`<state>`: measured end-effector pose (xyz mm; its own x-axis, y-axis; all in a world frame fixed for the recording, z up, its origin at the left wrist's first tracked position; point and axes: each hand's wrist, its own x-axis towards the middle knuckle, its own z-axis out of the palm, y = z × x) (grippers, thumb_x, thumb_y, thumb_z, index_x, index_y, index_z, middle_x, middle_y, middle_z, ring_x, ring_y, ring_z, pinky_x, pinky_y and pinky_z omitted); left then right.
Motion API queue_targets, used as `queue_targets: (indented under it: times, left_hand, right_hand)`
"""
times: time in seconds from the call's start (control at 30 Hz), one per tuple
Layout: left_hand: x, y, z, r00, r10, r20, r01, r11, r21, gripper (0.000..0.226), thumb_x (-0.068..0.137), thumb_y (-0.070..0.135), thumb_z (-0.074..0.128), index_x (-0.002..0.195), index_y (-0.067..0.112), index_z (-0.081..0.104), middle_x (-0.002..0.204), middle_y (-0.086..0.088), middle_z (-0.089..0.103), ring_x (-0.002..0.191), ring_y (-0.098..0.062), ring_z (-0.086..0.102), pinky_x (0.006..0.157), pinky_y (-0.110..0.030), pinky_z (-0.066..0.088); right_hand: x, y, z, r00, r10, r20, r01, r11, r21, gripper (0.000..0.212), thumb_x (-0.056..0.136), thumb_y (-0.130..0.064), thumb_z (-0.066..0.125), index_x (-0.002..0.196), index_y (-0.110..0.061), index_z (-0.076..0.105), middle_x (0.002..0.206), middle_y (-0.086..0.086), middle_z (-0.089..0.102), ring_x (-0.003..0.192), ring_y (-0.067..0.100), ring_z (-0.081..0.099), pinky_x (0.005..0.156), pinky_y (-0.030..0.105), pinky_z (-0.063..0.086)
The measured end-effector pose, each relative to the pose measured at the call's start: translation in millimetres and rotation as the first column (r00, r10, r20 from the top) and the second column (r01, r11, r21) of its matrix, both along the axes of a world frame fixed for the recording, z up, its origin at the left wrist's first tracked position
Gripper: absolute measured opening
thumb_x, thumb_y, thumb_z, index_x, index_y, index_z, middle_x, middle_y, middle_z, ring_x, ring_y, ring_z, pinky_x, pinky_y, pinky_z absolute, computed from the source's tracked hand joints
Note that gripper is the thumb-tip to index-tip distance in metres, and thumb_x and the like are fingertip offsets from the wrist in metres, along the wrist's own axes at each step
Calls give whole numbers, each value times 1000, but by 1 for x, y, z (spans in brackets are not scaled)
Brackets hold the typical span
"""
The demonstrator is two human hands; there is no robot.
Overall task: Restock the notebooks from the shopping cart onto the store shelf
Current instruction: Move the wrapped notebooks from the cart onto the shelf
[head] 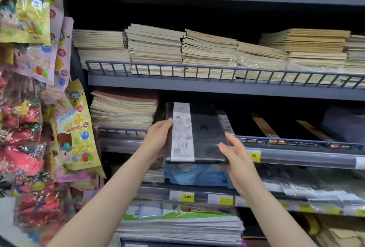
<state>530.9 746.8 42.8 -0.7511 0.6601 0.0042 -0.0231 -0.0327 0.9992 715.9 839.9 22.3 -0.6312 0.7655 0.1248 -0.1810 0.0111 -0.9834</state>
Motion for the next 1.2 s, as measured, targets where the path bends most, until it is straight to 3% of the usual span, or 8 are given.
queue_targets:
  times: [0.1,0.27,0.37,0.43,0.57,0.73,0.87,1.2]
  left_hand:
    - [-13,-10,-1,984,52,-171,-55,998,-13,21,95,33,45,113,26,55,118,1,62,98,-13,60,75,-27,49]
    - [-25,-10,1,907,30,-421,-80,992,-101,38,96,11,38,130,18,52,116,-3,59,81,-7,55,76,-27,48]
    - [-34,-1,1,891,68,-449,-139,982,-128,37,94,10,39,125,15,58,122,-11,63,93,-26,61,84,-36,47]
    - [-37,5,-4,858,57,-510,-175,967,-186,33,93,12,43,122,13,60,120,-11,64,104,-25,60,89,-31,44]
    - [-38,12,-8,749,57,-660,-273,935,-228,33,93,20,45,122,17,60,118,-4,66,104,-19,60,88,-30,46]
    - [-37,10,-18,662,58,-747,-294,937,-188,35,95,28,43,126,18,56,115,-4,67,99,-19,60,83,-32,47]
    - [-34,9,-16,635,80,-768,-279,951,-132,37,94,33,46,126,16,54,119,-1,63,101,-18,59,85,-31,46]
    - [-17,-35,32,404,-215,-889,-265,903,-339,33,84,44,48,99,19,63,94,4,67,86,-18,63,67,-32,49]
  right_hand:
    - [-19,13,17,999,-50,19,49,998,24,39,94,-19,51,130,-26,43,117,-15,52,112,11,51,97,40,45]
    - [-68,37,37,990,-114,80,111,993,32,48,95,-16,47,141,-8,33,131,1,45,103,14,51,59,21,47]
    - [-84,46,40,964,-186,191,156,975,161,48,96,-24,43,141,-9,33,134,-1,44,98,16,55,77,28,53]
    - [-89,50,38,888,-328,322,194,902,385,47,97,-30,41,138,-8,39,138,8,48,113,25,52,97,34,41]
    - [-92,55,23,675,-628,389,106,603,791,42,96,-35,38,117,-7,60,119,18,60,113,36,48,88,39,40]
    - [-92,60,10,635,-724,271,77,408,910,42,97,-36,36,125,-12,56,118,15,61,108,35,49,84,41,40]
    - [-82,53,7,709,-695,119,77,244,967,43,91,-38,36,112,-13,63,100,10,65,90,32,58,70,40,46]
    - [-56,15,37,839,-306,450,-335,361,870,42,84,-37,45,120,-16,54,115,3,59,109,19,50,91,35,47]
